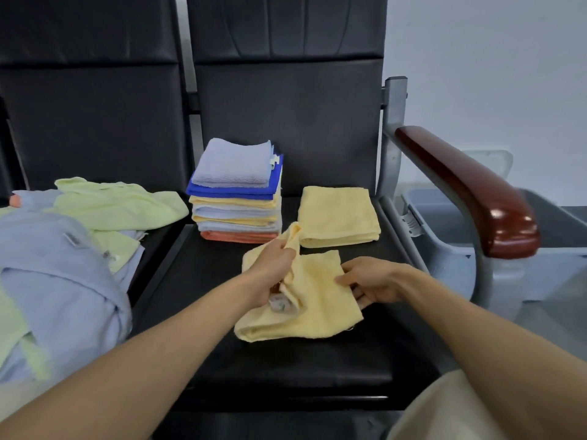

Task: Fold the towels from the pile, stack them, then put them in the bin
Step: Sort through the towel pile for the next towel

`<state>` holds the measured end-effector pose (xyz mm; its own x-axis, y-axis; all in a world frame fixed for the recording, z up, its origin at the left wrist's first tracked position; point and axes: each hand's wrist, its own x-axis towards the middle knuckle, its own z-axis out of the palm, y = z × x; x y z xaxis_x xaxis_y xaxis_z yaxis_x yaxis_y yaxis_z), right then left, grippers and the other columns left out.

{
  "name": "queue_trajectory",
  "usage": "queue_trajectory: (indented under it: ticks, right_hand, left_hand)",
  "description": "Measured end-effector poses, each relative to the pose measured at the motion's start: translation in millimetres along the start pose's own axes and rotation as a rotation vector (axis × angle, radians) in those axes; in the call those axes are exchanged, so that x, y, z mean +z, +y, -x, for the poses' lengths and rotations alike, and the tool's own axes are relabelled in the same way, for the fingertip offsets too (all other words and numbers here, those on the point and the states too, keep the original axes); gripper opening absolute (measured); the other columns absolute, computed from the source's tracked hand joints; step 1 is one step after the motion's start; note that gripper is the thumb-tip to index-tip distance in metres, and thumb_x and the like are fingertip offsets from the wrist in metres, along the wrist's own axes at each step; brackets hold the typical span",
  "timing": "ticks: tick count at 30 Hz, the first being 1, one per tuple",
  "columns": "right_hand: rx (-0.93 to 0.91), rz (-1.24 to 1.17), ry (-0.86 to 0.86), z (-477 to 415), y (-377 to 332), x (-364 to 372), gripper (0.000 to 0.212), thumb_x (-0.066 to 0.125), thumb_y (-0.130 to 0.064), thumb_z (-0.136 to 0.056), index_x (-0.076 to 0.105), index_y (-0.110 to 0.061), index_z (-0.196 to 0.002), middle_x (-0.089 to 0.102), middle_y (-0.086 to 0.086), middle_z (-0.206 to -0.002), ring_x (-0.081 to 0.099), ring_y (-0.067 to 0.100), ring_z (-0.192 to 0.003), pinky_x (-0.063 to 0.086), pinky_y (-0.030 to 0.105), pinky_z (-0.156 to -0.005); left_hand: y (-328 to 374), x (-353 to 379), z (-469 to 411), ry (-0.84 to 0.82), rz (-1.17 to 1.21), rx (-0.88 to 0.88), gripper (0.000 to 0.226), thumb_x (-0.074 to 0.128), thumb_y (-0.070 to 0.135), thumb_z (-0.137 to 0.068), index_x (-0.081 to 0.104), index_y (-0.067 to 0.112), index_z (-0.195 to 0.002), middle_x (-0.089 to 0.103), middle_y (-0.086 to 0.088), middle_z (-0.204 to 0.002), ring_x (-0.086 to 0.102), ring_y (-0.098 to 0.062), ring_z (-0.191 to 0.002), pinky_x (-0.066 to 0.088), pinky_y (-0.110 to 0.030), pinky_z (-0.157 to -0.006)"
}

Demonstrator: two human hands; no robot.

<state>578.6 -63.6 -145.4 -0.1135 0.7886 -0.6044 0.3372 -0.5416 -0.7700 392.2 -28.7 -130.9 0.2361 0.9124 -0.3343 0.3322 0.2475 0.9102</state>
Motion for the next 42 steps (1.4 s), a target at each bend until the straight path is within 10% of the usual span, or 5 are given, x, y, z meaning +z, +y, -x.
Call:
queue_trajectory:
  ticks: [10, 22, 30, 37, 42]
  right_hand:
    - [-0.018, -0.01, 0.009, -3.6, 1.5, 0.4, 0.035, 0.033, -0.025, -0.106, 0.055, -0.005, -0.123, 0.065, 0.018, -0.118, 0.066, 0.03, -0.098, 0.059, 0.04, -0.08]
    - [0.009, 0.496, 0.419, -16.6, -14.6, 37.3, 0.079, 0.017, -0.064, -0.097, 0.041, -0.002, -0.14, 0.051, 0.015, -0.136, 0.054, 0.031, -0.118, 0.05, 0.037, -0.084]
    - [-0.235, 0.538, 0.522, -21.0, -26.1, 50.4, 0.048, 0.029, -0.043, -0.103, 0.038, -0.003, -0.127, 0.058, 0.011, -0.111, 0.054, 0.026, -0.096, 0.039, 0.033, -0.075]
    - [-0.569, 0.086, 0.45, 5.8, -51.8, 55.9, 0.027, 0.038, -0.037, -0.103, 0.051, -0.02, -0.12, 0.056, -0.01, -0.101, 0.053, 0.008, -0.092, 0.044, 0.022, -0.076]
    - [-0.63, -0.212, 0.42, 17.6, -62.9, 56.9, 0.024, 0.039, -0.034, -0.103, 0.059, -0.022, -0.11, 0.064, -0.001, -0.109, 0.06, 0.017, -0.101, 0.051, 0.034, -0.089]
  left_hand:
    - [-6.9, 45.7, 3.1, -0.27, -0.271, 0.021, 0.025, 0.036, 0.014, -0.099, 0.048, 0.008, -0.12, 0.06, -0.012, -0.073, 0.056, -0.019, -0.048, 0.044, -0.029, -0.047]
    - [-24.1, -51.3, 27.7, -0.085, -0.576, 0.217, 0.023, 0.052, 0.017, -0.095, 0.067, 0.033, -0.103, 0.061, 0.007, -0.113, 0.055, -0.008, -0.11, 0.043, -0.025, -0.09]
    - [-25.7, -52.3, 22.4, -0.018, -0.507, 0.189, 0.028, 0.047, 0.027, -0.098, 0.055, 0.027, -0.125, 0.054, 0.003, -0.124, 0.053, -0.012, -0.108, 0.041, -0.025, -0.082]
    - [-43.8, -47.2, 7.0, 0.143, 0.022, 0.072, 0.032, 0.044, 0.035, -0.1, 0.047, 0.018, -0.126, 0.057, 0.0, -0.121, 0.055, -0.016, -0.106, 0.046, -0.033, -0.09]
    - [-48.4, -36.3, 14.7, -0.171, 0.7, -0.214, 0.04, 0.045, 0.042, -0.1, 0.06, 0.014, -0.123, 0.071, -0.012, -0.111, 0.067, -0.029, -0.102, 0.053, -0.041, -0.085]
